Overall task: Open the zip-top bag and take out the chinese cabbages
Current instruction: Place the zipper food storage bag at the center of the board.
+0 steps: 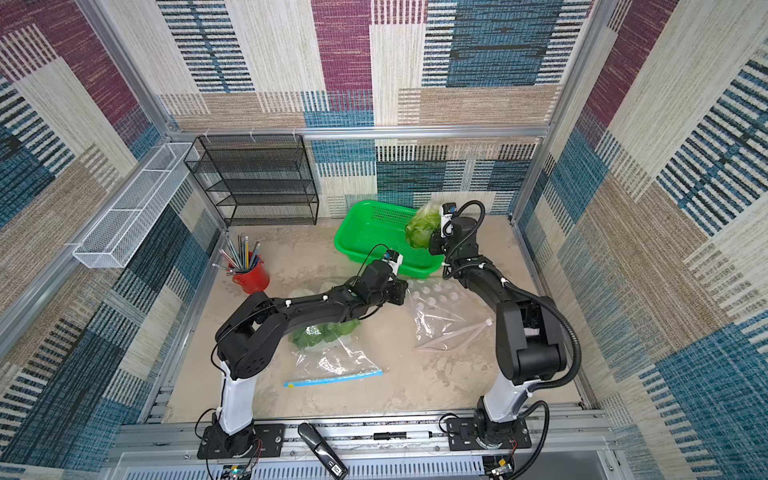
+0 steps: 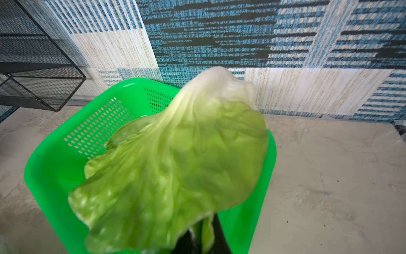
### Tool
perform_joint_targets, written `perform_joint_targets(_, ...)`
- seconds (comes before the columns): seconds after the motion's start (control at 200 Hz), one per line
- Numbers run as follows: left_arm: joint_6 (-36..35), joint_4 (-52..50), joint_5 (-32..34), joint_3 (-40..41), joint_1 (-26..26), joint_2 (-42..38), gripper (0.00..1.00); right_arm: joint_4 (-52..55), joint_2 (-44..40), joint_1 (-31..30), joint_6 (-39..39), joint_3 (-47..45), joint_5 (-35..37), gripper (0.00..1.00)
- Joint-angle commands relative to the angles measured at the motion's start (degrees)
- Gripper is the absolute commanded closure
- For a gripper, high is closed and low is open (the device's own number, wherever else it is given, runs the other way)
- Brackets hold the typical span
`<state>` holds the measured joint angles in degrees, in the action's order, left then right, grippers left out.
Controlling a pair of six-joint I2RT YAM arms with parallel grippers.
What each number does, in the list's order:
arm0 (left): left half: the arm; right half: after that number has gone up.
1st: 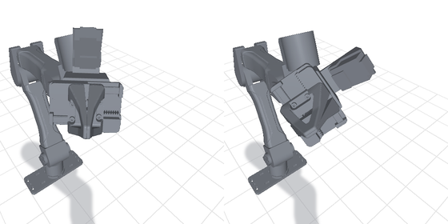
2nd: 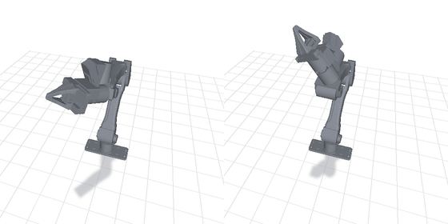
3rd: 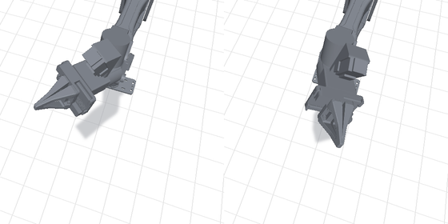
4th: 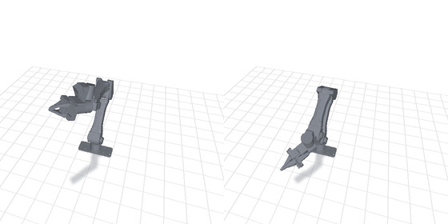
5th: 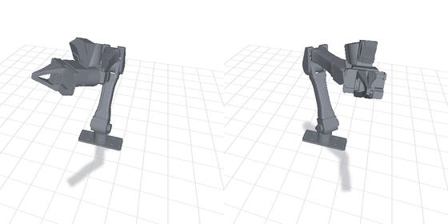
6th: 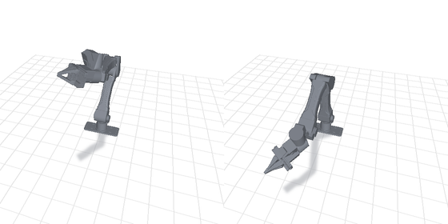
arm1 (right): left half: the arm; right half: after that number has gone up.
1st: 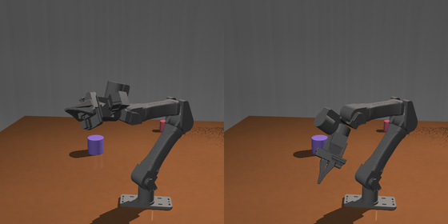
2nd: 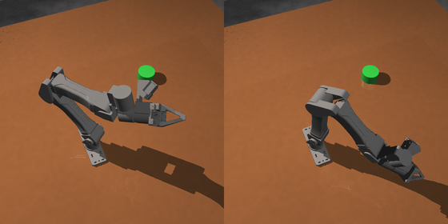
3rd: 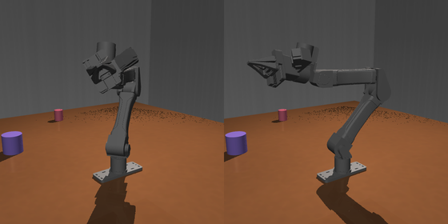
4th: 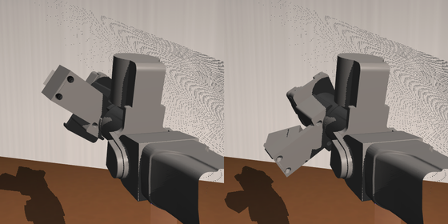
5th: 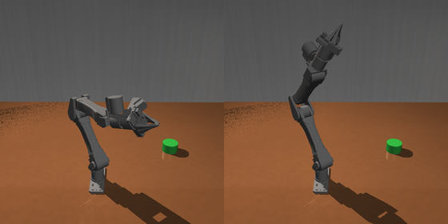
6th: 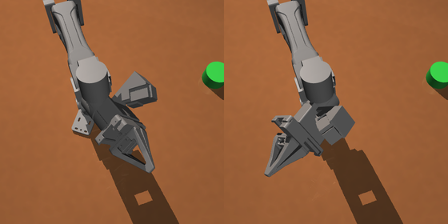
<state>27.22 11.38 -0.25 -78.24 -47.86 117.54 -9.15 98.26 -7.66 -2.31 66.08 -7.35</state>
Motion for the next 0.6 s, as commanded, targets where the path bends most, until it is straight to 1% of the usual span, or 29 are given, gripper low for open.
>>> perform_joint_targets(0.0,2.13,1.63,0.78,-1.39,-0.13,1.52,1.0,-3.11,2.7,0.01,-0.05,0.72,1.01,1.0)
perform_joint_targets(0.185,4.44,1.47,1.23,-3.78,-0.49,3.73,1.0,-2.75,6.09,0.1,1.68,0.32,1.9,1.0)
perform_joint_targets(0.326,4.46,0.68,0.64,-4.82,-0.44,4.56,1.0,-1.35,7.25,0.19,1.57,0.75,4.04,0.97)
perform_joint_targets(0.346,4.34,0.59,0.5,-4.78,-0.4,4.5,0.97,-1.01,7.44,0.23,1.53,0.99,4.4,0.97)
perform_joint_targets(0.376,4.13,0.31,0.37,-4.66,-0.51,4.39,0.89,-0.41,7.68,0.41,1.38,1.4,4.94,0.96)
perform_joint_targets(0.411,3.7,-0.08,0.26,-4.54,-0.46,4.21,0.85,0.08,7.82,0.42,1.34,1.64,5.3,0.95)
perform_joint_targets(0.521,2.51,-1.14,0.25,-4.45,-0.48,3.67,0.8,1.41,8.67,0.55,1.17,2.7,6.27,0.93)
perform_joint_targets(0.596,1.38,-2.34,0.25,-4.93,-0.48,3.43,0.76,2.73,9.62,0.56,1.12,3.67,6.72,0.83)
